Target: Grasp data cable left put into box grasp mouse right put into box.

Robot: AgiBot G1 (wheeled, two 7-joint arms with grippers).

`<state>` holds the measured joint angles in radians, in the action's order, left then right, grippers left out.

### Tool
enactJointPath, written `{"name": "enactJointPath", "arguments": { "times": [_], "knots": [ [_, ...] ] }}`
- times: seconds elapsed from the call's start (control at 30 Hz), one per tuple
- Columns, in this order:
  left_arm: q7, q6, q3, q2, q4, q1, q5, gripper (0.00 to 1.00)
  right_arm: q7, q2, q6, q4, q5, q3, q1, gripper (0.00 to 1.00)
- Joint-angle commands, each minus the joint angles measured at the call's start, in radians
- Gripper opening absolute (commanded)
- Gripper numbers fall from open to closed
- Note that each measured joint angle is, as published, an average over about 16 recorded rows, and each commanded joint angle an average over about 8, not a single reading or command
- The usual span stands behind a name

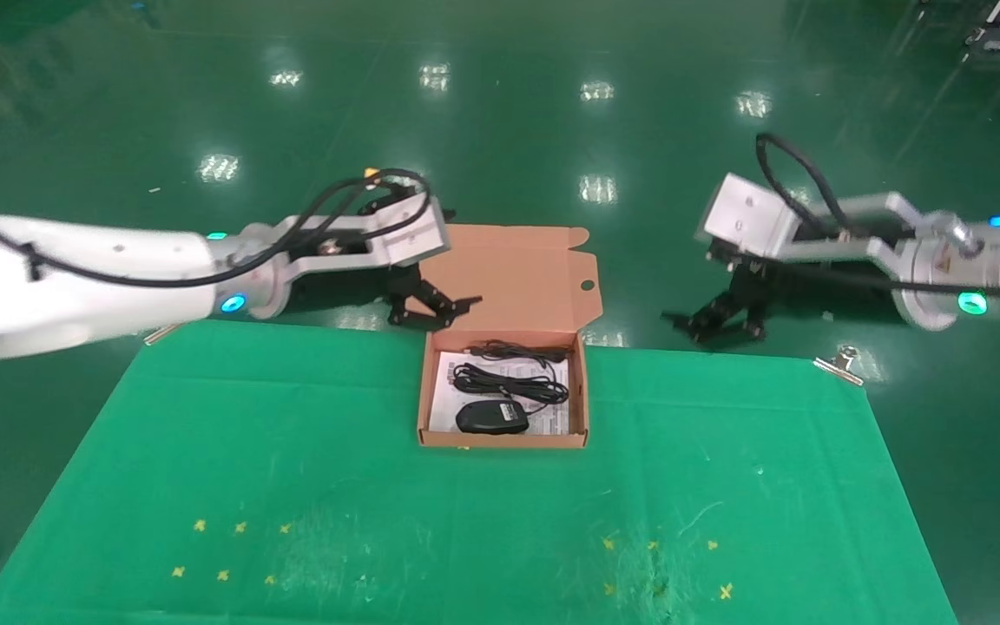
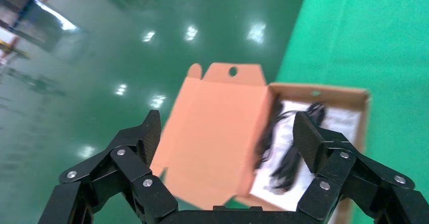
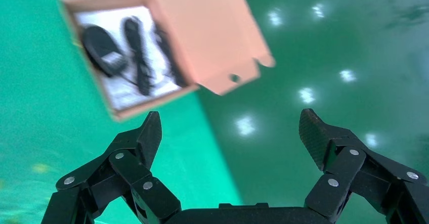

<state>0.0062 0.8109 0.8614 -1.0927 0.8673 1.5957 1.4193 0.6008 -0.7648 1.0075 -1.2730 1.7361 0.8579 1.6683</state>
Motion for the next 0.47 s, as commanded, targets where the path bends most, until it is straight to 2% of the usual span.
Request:
{"name": "enactJointPath", "arguments": {
  "times": [0.03, 0.37, 0.47],
  "knots": [
    [-0.009, 0.03, -0.026, 0.021, 0.018, -0.023, -0.03, 1.0, -0.017, 0.006, 0.02, 0.0, -0.042, -0.024, -0.025, 1.0],
    [-0.051, 0.179, -0.152, 0.126, 0.109, -0.137, -0.18, 1.0, -0.103, 0.038, 0.122, -0.003, -0.25, -0.144, -0.148, 1.0],
    [-0.057, 0.201, -0.171, 0.142, 0.123, -0.153, -0.202, 1.0, -0.115, 0.043, 0.136, -0.003, -0.281, -0.162, -0.166, 1.0]
  ]
}}
